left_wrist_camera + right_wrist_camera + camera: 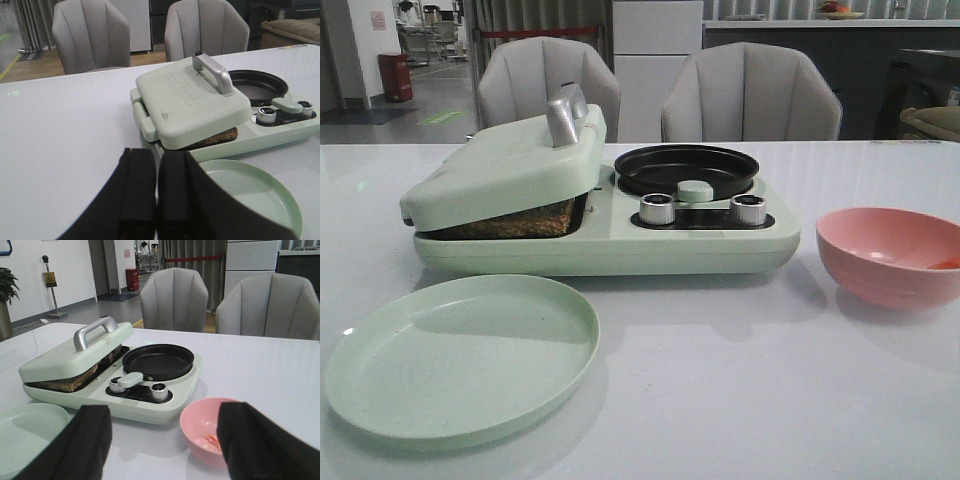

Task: Make breakfast with bread and shrimp

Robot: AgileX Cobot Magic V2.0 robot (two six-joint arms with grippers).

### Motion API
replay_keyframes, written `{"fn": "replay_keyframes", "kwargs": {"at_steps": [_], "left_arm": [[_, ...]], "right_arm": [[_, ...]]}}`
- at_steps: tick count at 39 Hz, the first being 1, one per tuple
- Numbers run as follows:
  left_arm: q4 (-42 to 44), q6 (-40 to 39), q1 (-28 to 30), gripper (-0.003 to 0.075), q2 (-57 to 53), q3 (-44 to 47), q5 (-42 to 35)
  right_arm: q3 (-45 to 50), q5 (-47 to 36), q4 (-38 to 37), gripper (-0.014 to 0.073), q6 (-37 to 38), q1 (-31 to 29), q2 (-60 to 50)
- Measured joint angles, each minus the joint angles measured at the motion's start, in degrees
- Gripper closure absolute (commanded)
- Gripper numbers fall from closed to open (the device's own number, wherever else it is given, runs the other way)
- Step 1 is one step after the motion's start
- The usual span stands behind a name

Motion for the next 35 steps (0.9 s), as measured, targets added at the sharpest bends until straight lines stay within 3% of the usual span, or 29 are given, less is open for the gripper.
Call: {"fn": "replay_keyframes", "kwargs": {"at_steps": [14, 19, 35], "left_arm": [[-0.1, 0.0, -0.3, 0.0606, 0.0, 0.0, -0.1], [-0.1, 0.0, -0.4, 0.0606, 0.0, 0.0, -0.1], [-0.1, 0.0, -0.4, 0.0606, 0.0, 0.0, -0.2]], "right_arm": [[-1.8, -0.9, 2.0, 0.0043, 0.0, -0.1, 1.5], [-6.5, -0.6, 2.2, 0.0043, 0.0, -0.1, 8.5], [-25.8, 11.8, 2.9, 0.0043, 0.0, -0.3, 40.8]]}}
